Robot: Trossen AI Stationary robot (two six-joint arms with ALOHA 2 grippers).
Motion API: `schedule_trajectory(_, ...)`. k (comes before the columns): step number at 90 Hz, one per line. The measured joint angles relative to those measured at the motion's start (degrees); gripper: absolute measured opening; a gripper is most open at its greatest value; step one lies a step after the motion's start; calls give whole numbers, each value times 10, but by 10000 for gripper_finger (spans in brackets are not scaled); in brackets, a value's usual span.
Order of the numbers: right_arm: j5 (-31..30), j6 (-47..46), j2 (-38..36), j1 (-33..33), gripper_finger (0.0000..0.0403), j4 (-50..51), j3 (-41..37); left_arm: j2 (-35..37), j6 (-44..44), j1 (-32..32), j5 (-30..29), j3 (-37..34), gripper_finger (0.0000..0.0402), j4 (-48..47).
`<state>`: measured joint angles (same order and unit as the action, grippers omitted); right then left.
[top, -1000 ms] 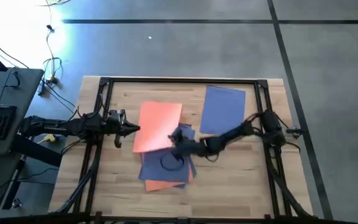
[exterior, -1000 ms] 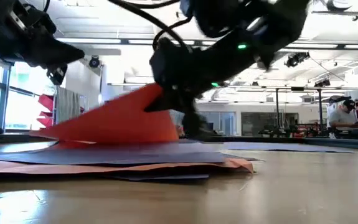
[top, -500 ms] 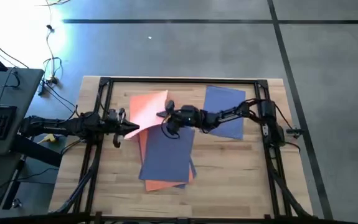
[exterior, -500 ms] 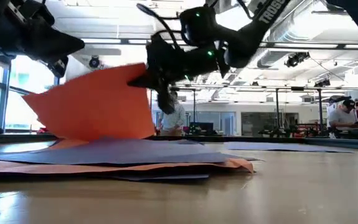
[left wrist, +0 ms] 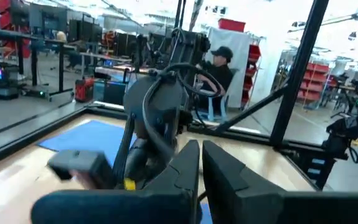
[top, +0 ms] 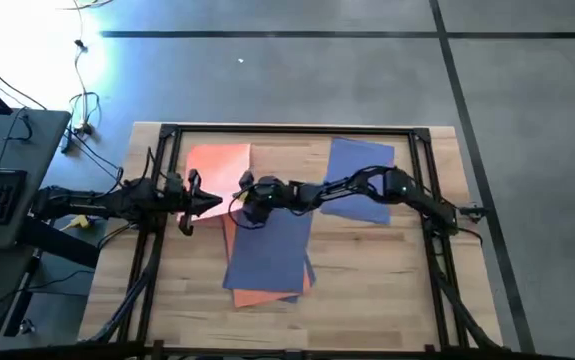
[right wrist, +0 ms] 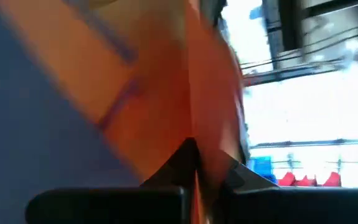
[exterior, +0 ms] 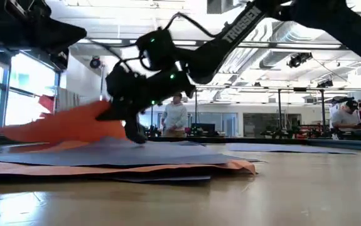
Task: Organize paper
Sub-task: Put the orange paper to the top left of the table
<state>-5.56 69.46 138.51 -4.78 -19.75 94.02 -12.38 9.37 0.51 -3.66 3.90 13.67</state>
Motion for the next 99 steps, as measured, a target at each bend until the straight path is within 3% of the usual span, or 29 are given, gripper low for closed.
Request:
schedule_trajectory(42, 2, -53, 0, -9, 16, 7, 2, 0, 0, 0, 0, 0, 0, -7)
schedule_trajectory(52, 3, -86, 0, -9, 62, 7, 2, 0, 0, 0, -1, 0, 0, -5)
schedule_trajectory(78, 16, -154, 0, -6, 225, 7, 17, 0, 0, 0, -1, 0, 0, -5)
schedule_trajectory(99, -43, -154, 0, -5, 298, 58, 40, 0, 9, 0, -3, 0, 0, -5)
